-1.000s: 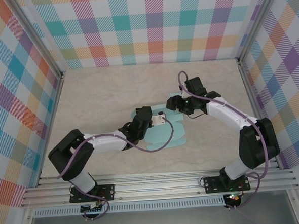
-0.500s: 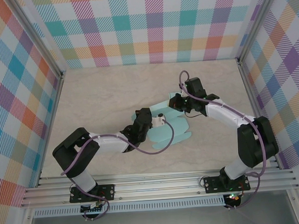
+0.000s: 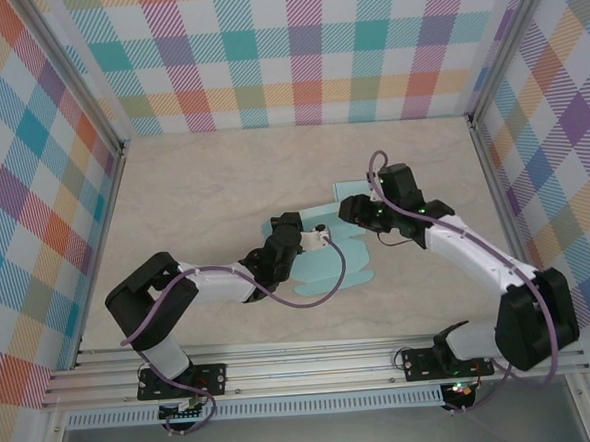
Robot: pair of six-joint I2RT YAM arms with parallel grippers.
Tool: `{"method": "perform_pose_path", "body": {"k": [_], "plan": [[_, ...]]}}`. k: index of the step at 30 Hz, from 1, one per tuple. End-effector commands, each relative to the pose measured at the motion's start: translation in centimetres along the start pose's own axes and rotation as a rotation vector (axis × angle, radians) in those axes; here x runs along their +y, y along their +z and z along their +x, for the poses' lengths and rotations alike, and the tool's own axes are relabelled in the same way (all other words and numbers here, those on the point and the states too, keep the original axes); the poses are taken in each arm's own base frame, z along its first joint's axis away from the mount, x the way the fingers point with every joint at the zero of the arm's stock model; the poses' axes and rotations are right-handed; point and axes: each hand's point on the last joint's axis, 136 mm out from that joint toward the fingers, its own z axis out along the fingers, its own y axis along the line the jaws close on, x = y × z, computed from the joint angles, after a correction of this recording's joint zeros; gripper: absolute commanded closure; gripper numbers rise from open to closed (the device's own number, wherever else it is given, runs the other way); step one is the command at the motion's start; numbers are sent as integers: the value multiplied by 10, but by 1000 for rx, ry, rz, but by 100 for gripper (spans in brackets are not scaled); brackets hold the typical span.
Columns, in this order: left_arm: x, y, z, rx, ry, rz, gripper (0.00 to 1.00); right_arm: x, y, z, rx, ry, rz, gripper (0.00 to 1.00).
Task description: Fold the paper box
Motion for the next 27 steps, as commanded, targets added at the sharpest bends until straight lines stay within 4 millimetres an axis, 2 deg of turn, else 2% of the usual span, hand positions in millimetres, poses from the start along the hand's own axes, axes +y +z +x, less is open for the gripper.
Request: {"method": "perform_pose_path", "body": {"k": [1, 6, 11, 20, 23, 27], "plan": [[11, -2, -10, -34, -39, -39, 100, -26, -27, -3, -69, -34, 126, 50], [14, -4, -11, -42, -52, -42, 100, -66, -48, -6, -138, 41, 199, 52], [16, -5, -12, -50, -61, -41, 100, -92, -48, -9, -160, 80, 213, 57], [12, -6, -11, -53, -50, -30, 100, -124, -43, -50, -210, 69, 260, 62], [9, -2, -8, -30, -31, -39, 100, -129, -32, -46, -166, 90, 258, 64], [7, -1, -6, -18, -25, -48, 100, -122, -16, -23, -126, 145, 133, 64]]}}
